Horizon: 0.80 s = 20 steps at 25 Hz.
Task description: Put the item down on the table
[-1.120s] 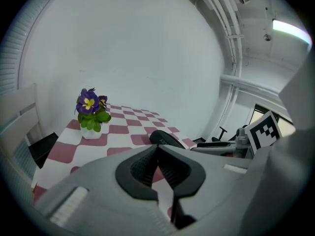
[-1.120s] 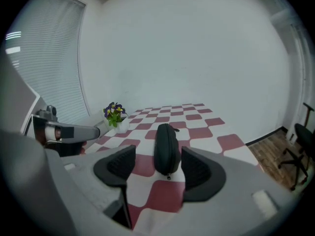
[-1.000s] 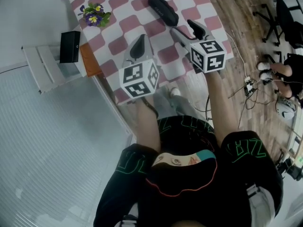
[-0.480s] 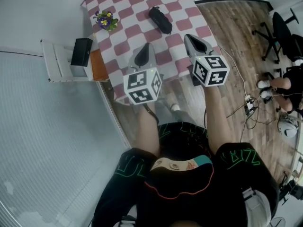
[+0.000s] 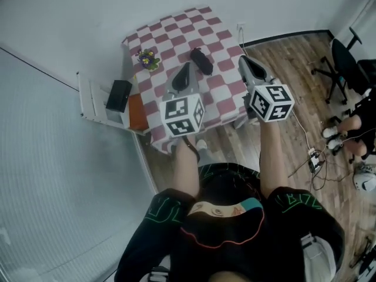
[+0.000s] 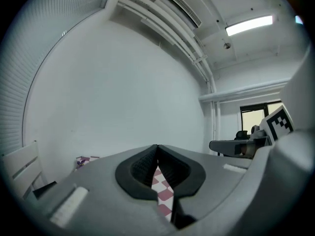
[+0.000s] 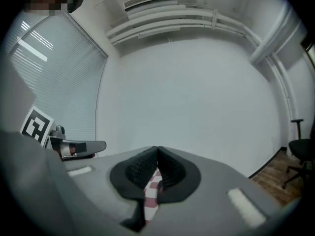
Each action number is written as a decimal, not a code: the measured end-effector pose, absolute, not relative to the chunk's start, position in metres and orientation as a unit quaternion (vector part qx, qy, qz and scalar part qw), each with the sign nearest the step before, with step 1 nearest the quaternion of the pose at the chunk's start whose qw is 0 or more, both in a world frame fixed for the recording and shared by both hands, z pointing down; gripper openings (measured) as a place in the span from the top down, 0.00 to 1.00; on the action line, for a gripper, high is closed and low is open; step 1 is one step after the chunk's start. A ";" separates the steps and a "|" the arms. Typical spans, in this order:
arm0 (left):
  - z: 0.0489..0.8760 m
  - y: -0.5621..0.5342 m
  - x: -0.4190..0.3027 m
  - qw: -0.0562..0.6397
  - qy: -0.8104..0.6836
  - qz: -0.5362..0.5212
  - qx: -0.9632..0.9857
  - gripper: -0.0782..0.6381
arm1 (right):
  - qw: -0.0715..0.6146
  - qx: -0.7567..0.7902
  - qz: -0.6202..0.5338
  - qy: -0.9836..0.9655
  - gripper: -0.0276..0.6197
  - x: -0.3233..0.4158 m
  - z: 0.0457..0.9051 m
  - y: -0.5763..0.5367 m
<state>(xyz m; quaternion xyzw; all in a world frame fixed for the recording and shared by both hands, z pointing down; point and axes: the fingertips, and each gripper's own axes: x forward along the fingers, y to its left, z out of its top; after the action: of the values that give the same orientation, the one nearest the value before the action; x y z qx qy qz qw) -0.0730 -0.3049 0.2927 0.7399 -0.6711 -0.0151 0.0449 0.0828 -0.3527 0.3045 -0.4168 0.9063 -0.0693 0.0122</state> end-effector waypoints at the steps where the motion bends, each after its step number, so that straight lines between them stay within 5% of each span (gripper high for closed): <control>1: 0.287 -0.305 -0.072 0.038 -0.671 -0.017 0.740 0.88 | 0.017 -0.421 -0.064 0.905 0.95 0.087 0.299 -0.353; 20: 0.250 -0.302 -0.054 -0.030 -0.684 -0.029 0.728 0.88 | 0.033 -0.431 -0.030 0.901 0.95 0.099 0.270 -0.356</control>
<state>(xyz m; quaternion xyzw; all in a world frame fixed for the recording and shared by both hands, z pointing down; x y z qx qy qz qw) -0.0544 -0.3021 0.2495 0.7279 -0.6844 -0.0288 -0.0305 0.0989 -0.3560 0.2695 -0.4310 0.9012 -0.0302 0.0333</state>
